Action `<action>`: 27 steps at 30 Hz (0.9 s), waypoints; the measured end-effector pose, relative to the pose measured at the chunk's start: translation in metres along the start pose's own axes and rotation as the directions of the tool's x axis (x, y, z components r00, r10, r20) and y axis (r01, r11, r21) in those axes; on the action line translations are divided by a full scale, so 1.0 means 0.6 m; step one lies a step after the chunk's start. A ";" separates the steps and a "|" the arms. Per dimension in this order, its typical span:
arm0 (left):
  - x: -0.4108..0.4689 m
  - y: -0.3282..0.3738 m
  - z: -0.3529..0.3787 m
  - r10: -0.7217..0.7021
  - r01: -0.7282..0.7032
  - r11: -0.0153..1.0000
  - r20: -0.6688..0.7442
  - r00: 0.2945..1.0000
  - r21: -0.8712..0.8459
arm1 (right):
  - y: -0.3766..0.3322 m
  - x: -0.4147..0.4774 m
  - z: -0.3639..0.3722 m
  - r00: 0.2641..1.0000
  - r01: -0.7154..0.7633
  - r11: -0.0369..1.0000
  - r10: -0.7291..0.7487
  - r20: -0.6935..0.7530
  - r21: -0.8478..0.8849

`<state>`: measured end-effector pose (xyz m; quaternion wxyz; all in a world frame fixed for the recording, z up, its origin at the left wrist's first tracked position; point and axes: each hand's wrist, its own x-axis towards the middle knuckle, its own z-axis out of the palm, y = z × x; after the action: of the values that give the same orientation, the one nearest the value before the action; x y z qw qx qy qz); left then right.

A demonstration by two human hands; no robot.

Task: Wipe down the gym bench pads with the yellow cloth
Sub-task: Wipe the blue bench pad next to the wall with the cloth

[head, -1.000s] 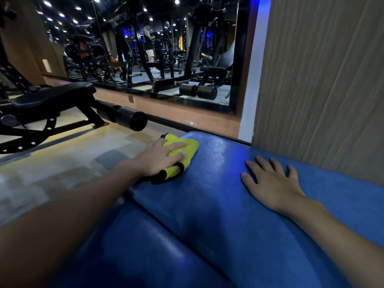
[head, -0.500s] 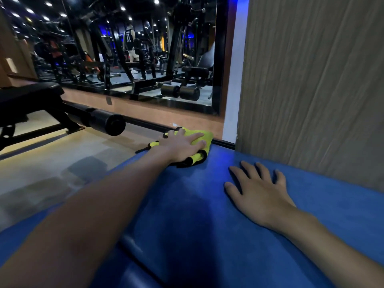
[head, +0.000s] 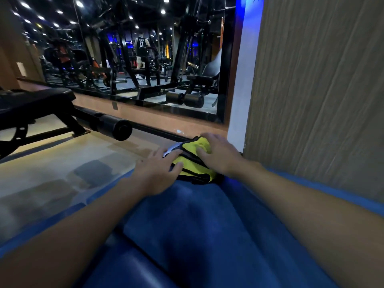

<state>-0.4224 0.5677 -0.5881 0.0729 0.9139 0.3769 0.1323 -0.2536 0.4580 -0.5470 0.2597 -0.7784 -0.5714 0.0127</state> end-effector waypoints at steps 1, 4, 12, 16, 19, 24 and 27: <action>-0.005 -0.005 0.004 -0.007 0.007 1.000 0.004 1.000 -0.006 | -0.006 0.022 0.011 1.000 -0.004 0.999 0.003 0.027 0.050; -0.014 -0.009 0.019 -0.006 0.004 0.999 -0.074 0.997 -0.032 | 0.003 0.067 0.043 0.970 -0.046 0.989 0.077 0.229 -0.139; -0.021 -0.006 0.019 0.031 -0.029 0.999 -0.116 0.993 0.017 | 0.035 0.070 0.062 0.956 -0.062 0.934 0.157 0.249 -0.351; -0.034 0.011 0.001 0.029 -0.030 0.999 -0.077 0.997 -0.020 | 0.052 0.027 0.045 0.956 -0.073 0.926 0.171 0.240 -0.372; -0.048 0.043 -0.005 0.052 -0.052 0.998 -0.002 0.999 -0.028 | 0.064 -0.006 0.032 0.957 -0.075 0.918 0.176 0.231 -0.389; -0.080 0.090 0.014 0.111 -0.112 0.994 0.046 0.993 0.017 | 0.086 -0.062 -0.001 0.955 -0.095 0.911 0.198 0.223 -0.401; -0.096 0.118 0.013 0.138 -0.139 0.990 0.091 0.986 0.005 | 0.103 -0.099 -0.021 0.950 -0.118 0.902 0.224 0.216 -0.415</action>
<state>-0.4117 0.4766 -0.5899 0.0751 0.9432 0.3097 0.0936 -0.2158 0.3872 -0.5785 0.0175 -0.8538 -0.5198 0.0210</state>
